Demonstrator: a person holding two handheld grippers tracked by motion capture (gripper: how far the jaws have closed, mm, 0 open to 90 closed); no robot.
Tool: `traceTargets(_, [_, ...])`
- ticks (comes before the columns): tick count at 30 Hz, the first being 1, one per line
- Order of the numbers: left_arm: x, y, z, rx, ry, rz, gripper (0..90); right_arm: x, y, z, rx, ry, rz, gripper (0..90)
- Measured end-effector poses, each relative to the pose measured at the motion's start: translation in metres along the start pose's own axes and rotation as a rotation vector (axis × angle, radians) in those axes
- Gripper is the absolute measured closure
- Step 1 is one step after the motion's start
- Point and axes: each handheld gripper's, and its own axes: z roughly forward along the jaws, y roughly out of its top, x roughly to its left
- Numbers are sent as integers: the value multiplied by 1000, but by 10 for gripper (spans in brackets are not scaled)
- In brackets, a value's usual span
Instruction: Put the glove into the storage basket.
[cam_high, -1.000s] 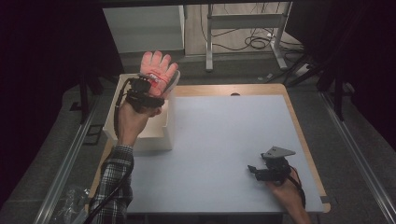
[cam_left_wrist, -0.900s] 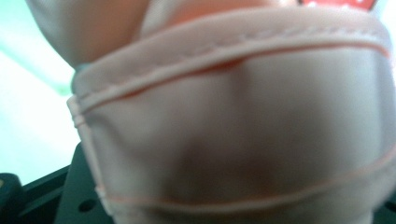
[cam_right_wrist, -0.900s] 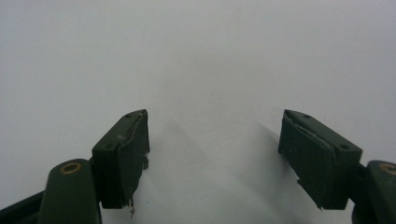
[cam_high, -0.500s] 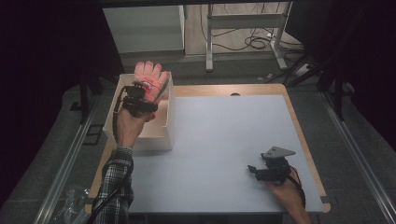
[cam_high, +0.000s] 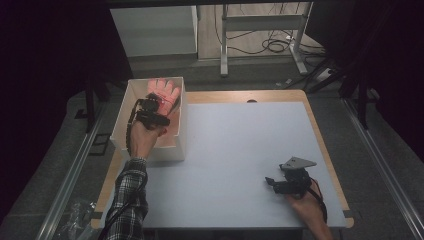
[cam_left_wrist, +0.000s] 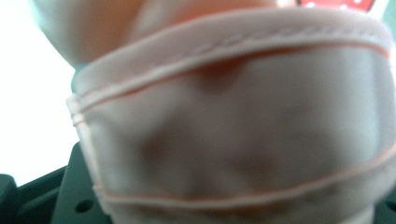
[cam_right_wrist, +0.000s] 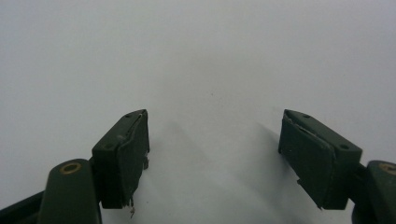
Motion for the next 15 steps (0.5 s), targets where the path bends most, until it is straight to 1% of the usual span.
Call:
traceTargets(4, [-1,4,12,61,17,4,361,0,0,0,-1,0,1,248])
traceTargets(6, [-2,6,19,102,26,4,358,0,0,0,-1,0,1,248])
traceTargets(9, [-3,9,27,145,27,7,354,0,0,0,0,0,0,248])
traceTargets(12, [-6,11,35,182,31,8,347,0,0,0,0,0,0,248])
traceTargets(14, [-7,11,39,198,28,2,338,0,0,0,-1,0,2,248])
traceTargets(15, [-8,12,40,214,30,4,335,0,0,0,-1,0,2,248])
